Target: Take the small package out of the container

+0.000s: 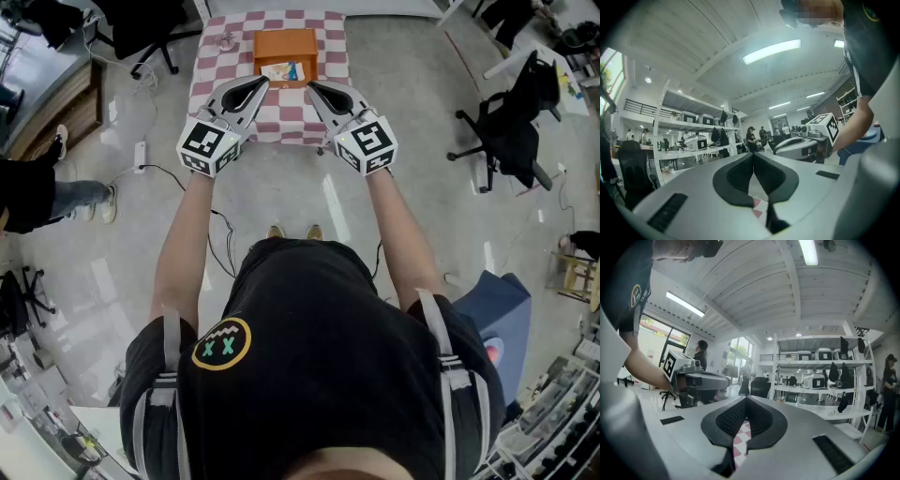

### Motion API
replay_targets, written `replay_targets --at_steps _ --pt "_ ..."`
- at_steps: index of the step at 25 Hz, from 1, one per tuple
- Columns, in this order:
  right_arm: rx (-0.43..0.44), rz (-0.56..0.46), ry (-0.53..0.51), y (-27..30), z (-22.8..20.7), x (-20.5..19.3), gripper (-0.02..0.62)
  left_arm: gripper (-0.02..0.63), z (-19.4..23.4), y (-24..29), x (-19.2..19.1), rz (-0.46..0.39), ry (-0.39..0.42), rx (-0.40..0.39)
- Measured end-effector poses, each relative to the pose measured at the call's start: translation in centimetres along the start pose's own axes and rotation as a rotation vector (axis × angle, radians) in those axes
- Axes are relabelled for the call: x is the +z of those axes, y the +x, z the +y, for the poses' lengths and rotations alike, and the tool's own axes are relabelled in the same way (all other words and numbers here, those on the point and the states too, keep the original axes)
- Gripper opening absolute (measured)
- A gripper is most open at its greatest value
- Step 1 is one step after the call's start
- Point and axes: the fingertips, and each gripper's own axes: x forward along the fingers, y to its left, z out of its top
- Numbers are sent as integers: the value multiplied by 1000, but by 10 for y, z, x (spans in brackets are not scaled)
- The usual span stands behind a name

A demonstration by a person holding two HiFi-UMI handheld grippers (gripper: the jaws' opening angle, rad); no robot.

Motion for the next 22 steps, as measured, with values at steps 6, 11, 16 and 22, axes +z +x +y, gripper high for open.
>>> replay_targets --at_steps 6,11,16,22 --pt "2 3 6 -1 -2 -1 18 20 -1 2 0 0 3 -2" --pt "-13 6 33 0 -6 -4 20 20 -1 2 0 3 3 -4" --pt "-22 5 29 0 -7 -4 20 20 0 2 -1 3 4 -6" --pt "-25 9 32 -1 -8 -5 20 20 -1 2 0 4 3 -4"
